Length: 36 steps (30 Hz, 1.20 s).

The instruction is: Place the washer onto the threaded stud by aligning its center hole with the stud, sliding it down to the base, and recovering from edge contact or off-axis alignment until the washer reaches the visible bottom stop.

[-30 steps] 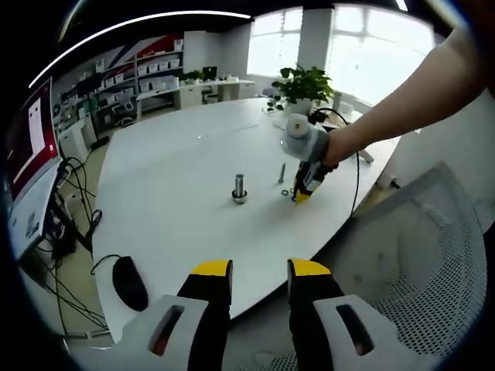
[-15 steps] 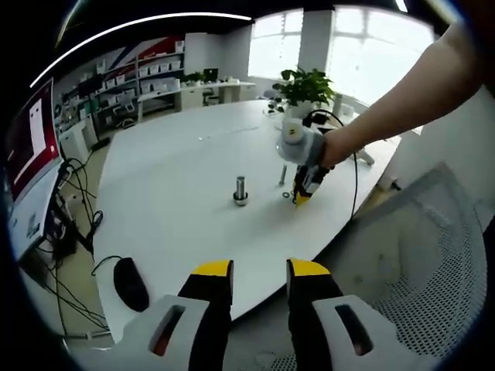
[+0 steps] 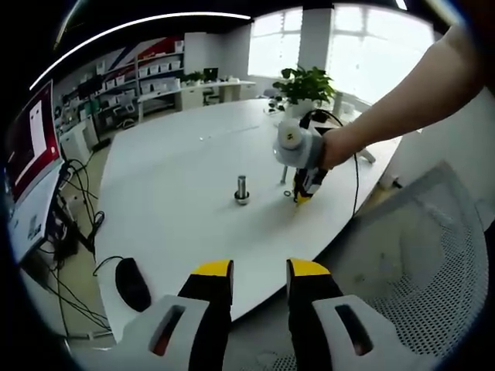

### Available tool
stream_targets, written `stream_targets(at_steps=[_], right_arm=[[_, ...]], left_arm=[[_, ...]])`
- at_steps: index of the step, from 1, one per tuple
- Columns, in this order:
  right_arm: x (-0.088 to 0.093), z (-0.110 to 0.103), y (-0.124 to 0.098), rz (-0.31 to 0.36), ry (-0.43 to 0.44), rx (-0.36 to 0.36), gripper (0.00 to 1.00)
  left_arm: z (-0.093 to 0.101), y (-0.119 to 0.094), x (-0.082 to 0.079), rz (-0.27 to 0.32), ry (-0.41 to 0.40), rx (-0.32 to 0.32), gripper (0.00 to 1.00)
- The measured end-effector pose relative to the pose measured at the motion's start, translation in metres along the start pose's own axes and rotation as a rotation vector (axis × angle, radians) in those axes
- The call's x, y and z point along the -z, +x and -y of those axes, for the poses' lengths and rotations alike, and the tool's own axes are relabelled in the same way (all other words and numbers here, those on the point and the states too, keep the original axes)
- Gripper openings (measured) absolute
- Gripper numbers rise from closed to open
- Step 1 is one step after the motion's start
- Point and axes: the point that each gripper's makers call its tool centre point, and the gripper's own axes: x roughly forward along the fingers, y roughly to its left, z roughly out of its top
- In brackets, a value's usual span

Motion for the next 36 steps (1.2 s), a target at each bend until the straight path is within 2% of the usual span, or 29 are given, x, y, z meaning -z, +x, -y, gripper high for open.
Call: stream_targets(at_steps=[6,7,12,22,24,26,27,32,36], right_arm=[[0.0002,0.0031,0.0001,0.032,0.026,0.021,0.15],[0.0000,0.0028,-0.0004,0.046,0.044,0.025,0.15],[0.0007,0.0023,-0.0015,0.113,0.023,0.059,0.15],[0.0013,0.0039,-0.0017,0.238,0.110,0.074,0.14],[0.0005,0.0020,-0.0028,0.247,0.100,0.081,0.14],[-0.0019,0.0029,-0.0034,0.232,0.013,0.124,0.14],[-0.0029,0.0017,-0.0029,0.228,-0.003,0.127,0.14],[-0.0053,0.0044,-0.0019,0.238,0.058,0.107,0.14],[-0.0060,0.0047,-0.0020,0.239,0.046,0.121,0.14]], left_arm=[[0.0002,0.0002,-0.0005,0.001,0.000,0.002,0.25],[0.0001,0.0003,0.0001,-0.002,0.001,0.001,0.25],[-0.0013,-0.0002,-0.0003,0.000,-0.001,-0.006,0.25],[-0.0019,-0.0005,-0.0004,0.002,-0.002,-0.006,0.25],[-0.0016,-0.0004,0.0002,-0.001,-0.001,-0.006,0.24],[-0.0017,-0.0002,0.0004,-0.003,0.002,-0.006,0.24],[-0.0020,-0.0002,0.0000,-0.002,0.001,-0.006,0.24],[-0.0016,-0.0002,0.0002,-0.001,0.003,-0.005,0.24],[-0.0021,-0.0004,0.0005,-0.003,0.000,-0.008,0.24]])
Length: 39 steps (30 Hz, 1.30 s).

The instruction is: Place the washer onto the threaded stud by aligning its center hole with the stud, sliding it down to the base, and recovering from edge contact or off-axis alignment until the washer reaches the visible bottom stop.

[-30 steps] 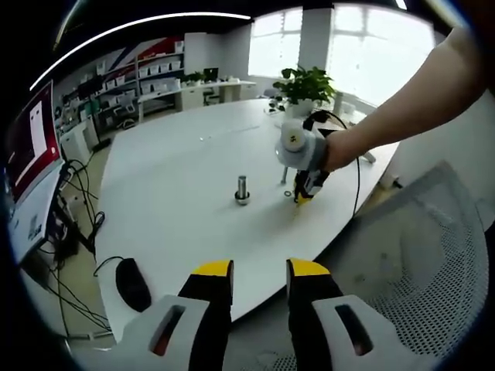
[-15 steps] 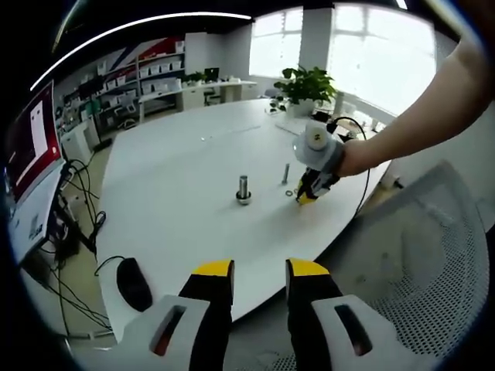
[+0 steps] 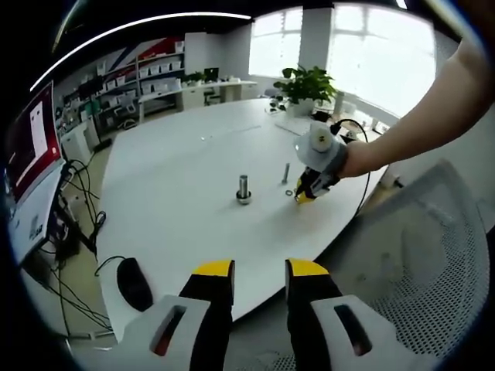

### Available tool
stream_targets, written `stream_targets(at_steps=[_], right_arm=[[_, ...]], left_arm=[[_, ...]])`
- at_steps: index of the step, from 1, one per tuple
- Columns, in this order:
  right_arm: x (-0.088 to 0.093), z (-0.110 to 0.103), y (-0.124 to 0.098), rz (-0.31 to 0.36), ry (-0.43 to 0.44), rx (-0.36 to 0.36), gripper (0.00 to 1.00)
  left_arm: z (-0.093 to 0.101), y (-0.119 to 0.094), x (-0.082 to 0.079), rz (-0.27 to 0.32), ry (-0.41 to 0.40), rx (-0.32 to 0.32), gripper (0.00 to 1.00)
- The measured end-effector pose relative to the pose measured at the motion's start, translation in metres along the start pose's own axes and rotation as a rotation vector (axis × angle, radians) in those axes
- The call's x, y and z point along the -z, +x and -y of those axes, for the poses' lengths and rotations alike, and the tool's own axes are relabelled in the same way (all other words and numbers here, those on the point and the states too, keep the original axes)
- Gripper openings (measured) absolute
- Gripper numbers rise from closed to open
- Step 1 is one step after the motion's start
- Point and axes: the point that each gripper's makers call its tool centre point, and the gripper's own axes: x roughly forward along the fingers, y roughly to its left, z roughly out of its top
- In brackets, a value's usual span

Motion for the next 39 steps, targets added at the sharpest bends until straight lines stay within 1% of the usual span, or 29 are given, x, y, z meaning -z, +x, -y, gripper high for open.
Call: stream_targets(at_steps=[1,6,8,10,14,19,23,28,32,37,39], right_arm=[[-0.001,-0.002,-0.001,0.008,0.007,-0.004,0.14],[-0.005,-0.002,-0.013,0.044,0.054,-0.003,0.14],[-0.006,0.004,-0.018,0.058,0.062,0.010,0.14],[-0.008,0.010,-0.024,0.075,0.110,0.009,0.14],[-0.013,0.025,-0.036,0.115,0.171,0.023,0.14],[-0.017,0.043,-0.049,0.142,0.185,0.057,0.14],[-0.019,0.051,-0.054,0.155,0.190,0.076,0.14],[-0.025,0.062,-0.055,0.164,0.188,0.093,0.14],[-0.029,0.067,-0.051,0.155,0.171,0.097,0.14],[-0.031,0.071,-0.049,0.153,0.180,0.095,0.14],[-0.031,0.073,-0.047,0.146,0.169,0.096,0.14]], left_arm=[[0.000,0.000,0.000,0.001,-0.001,-0.003,0.24],[0.000,0.000,0.000,0.002,0.005,-0.004,0.24],[-0.001,0.000,-0.001,0.004,0.004,-0.004,0.24],[0.000,0.000,-0.001,0.002,0.006,-0.002,0.24],[-0.001,-0.001,-0.001,0.006,0.005,-0.006,0.24],[-0.001,-0.001,-0.001,0.007,0.006,-0.007,0.24],[0.000,-0.002,-0.002,0.009,0.007,-0.006,0.24],[-0.001,-0.001,-0.002,0.009,0.008,-0.008,0.24],[-0.001,-0.001,-0.002,0.008,0.009,-0.006,0.24],[-0.001,-0.001,-0.002,0.008,0.008,-0.008,0.24],[-0.001,-0.001,-0.002,0.007,0.008,-0.008,0.23]])
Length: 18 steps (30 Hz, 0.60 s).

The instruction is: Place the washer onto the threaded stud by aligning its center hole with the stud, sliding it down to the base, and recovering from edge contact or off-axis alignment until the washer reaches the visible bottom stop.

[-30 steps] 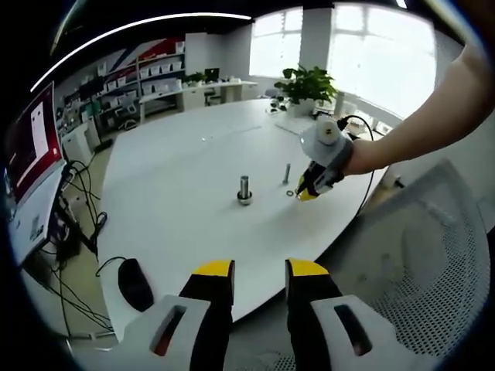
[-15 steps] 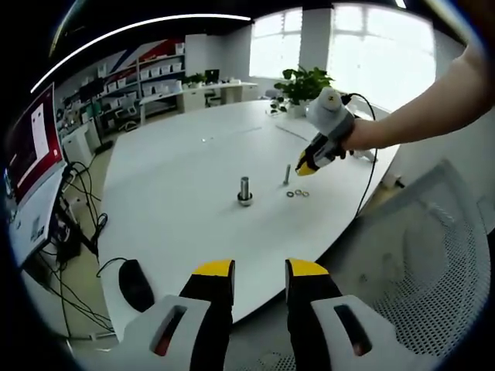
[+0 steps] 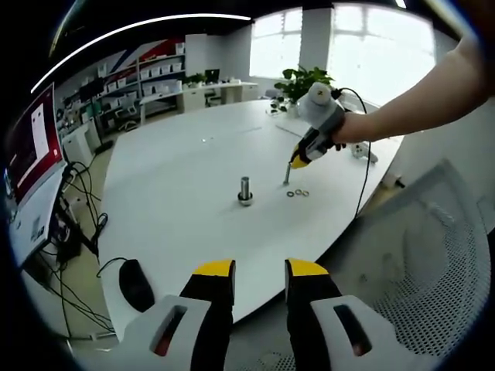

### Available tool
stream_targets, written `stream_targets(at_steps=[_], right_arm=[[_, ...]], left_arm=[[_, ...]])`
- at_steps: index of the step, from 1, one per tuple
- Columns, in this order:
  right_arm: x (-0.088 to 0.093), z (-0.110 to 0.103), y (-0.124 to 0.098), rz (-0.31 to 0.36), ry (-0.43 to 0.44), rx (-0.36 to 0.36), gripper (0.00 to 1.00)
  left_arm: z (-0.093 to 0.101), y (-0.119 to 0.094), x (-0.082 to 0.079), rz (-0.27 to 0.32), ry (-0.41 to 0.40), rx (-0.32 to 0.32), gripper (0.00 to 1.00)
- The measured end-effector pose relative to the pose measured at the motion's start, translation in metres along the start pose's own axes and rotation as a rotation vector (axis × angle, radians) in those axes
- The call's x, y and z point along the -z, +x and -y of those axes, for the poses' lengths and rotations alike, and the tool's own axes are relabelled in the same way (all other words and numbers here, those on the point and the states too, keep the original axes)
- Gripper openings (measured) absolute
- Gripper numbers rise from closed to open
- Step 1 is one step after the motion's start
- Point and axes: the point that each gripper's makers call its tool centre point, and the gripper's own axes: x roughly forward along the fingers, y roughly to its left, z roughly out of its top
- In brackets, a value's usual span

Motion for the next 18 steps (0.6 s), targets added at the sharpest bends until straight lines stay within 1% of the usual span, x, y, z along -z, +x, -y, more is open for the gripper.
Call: stream_targets(at_steps=[5,12,18], right_arm=[[0.0039,0.0024,0.0031,-0.018,-0.011,0.002,0.14],[0.0013,0.0007,0.0041,-0.015,-0.012,-0.003,0.14],[0.0011,0.0018,0.0097,-0.023,-0.003,-0.010,0.14]], left_arm=[[-0.0002,-0.0008,-0.0002,0.001,-0.001,-0.003,0.23],[-0.0008,-0.0003,-0.0003,0.001,-0.001,-0.004,0.23],[-0.0010,0.0001,0.0004,-0.002,-0.002,-0.005,0.23]])
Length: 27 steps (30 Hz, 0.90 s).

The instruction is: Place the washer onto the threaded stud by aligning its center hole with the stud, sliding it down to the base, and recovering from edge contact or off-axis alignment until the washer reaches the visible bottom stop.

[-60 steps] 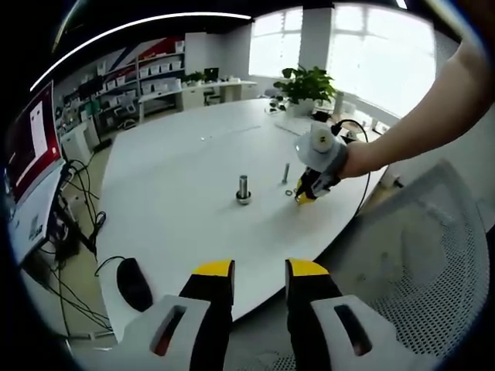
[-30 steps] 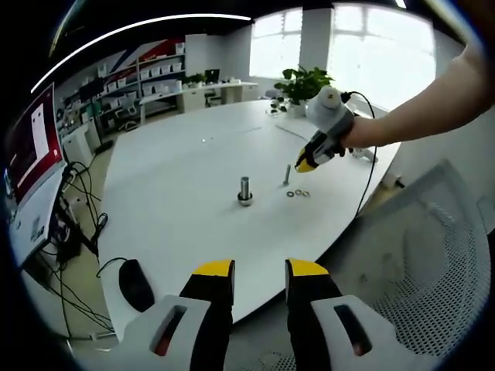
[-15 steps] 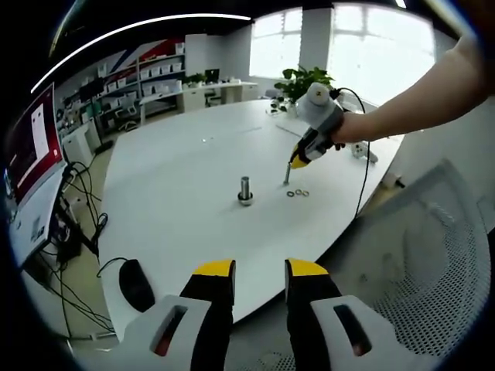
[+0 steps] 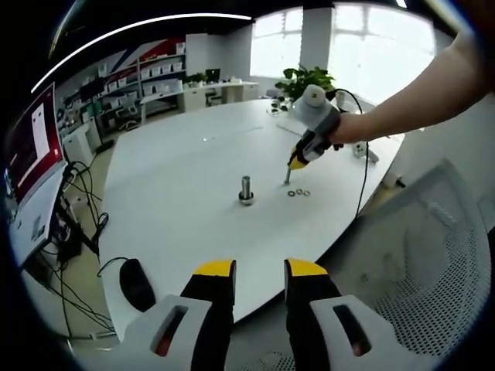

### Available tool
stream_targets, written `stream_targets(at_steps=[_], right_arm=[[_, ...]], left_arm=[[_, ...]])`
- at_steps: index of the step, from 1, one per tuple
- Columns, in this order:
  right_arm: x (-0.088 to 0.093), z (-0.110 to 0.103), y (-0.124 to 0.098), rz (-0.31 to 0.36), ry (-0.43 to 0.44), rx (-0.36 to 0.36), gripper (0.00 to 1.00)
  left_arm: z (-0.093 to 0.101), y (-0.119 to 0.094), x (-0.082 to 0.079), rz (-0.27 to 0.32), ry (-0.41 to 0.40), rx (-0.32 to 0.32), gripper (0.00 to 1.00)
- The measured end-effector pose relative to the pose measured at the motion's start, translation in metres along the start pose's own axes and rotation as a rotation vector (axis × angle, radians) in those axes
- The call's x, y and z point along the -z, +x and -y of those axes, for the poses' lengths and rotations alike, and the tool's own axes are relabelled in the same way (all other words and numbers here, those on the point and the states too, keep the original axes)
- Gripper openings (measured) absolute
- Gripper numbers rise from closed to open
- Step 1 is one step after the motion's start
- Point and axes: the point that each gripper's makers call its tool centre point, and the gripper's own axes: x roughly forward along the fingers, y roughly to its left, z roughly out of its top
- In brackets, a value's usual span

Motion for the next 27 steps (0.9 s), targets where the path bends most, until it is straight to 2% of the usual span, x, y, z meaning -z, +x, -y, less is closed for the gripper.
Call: stream_targets(at_steps=[16,27], right_arm=[[0.010,-0.003,0.025,-0.041,0.004,-0.030,0.14],[0.023,-0.007,0.038,-0.067,0.051,-0.045,0.15]], left_arm=[[-0.001,0.000,0.001,-0.008,-0.003,-0.003,0.22],[-0.002,0.001,0.003,-0.014,-0.007,-0.007,0.22]])
